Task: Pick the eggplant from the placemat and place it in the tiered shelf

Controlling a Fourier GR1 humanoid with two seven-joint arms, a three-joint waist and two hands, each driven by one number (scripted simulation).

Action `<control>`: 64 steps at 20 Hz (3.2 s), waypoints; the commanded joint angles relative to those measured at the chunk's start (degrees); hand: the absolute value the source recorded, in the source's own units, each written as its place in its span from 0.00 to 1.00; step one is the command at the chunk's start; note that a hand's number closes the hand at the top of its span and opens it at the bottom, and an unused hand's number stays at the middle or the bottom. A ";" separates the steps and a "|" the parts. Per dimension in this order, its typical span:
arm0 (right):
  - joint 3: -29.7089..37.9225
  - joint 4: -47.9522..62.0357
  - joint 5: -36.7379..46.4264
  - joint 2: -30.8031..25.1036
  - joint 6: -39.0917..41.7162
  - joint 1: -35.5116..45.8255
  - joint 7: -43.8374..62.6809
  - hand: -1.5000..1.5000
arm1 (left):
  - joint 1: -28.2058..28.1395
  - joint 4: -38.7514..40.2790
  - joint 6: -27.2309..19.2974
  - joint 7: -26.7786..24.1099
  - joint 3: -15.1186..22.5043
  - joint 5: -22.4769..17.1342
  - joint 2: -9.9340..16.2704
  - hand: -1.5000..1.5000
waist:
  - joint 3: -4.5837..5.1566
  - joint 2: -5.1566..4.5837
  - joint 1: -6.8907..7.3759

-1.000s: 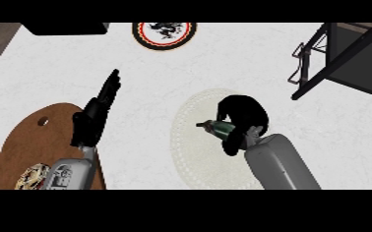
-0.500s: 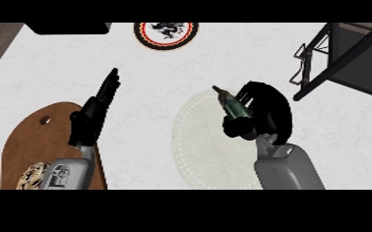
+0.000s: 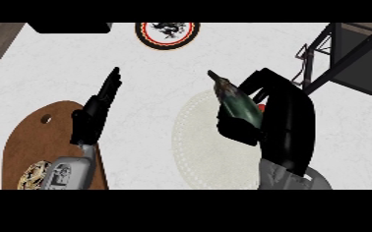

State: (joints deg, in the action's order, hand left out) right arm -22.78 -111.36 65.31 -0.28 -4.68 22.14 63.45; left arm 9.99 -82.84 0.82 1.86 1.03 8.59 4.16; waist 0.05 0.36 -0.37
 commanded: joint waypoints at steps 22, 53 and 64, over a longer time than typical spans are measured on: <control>28.90 -6.42 16.88 -5.91 29.71 30.14 2.04 1.00 | 0.59 -2.01 0.92 1.69 -0.26 -0.51 0.20 0.50 | 0.00 -0.09 0.11; 43.95 28.70 12.24 -26.52 -3.59 25.69 -23.91 1.00 | -0.19 -2.81 0.18 1.60 -0.15 1.03 -0.22 0.50 | -0.07 -0.46 1.01; 50.78 38.49 -5.09 -28.48 -18.21 25.18 -37.39 1.00 | -0.83 -3.06 1.29 2.52 0.87 0.22 -1.45 0.50 | -0.06 -0.42 0.85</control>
State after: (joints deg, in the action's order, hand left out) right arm 27.28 -77.50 63.39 -27.63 -18.61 48.13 29.83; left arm 10.03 -83.55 1.73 2.34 1.17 9.20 3.28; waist -0.02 -0.10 0.42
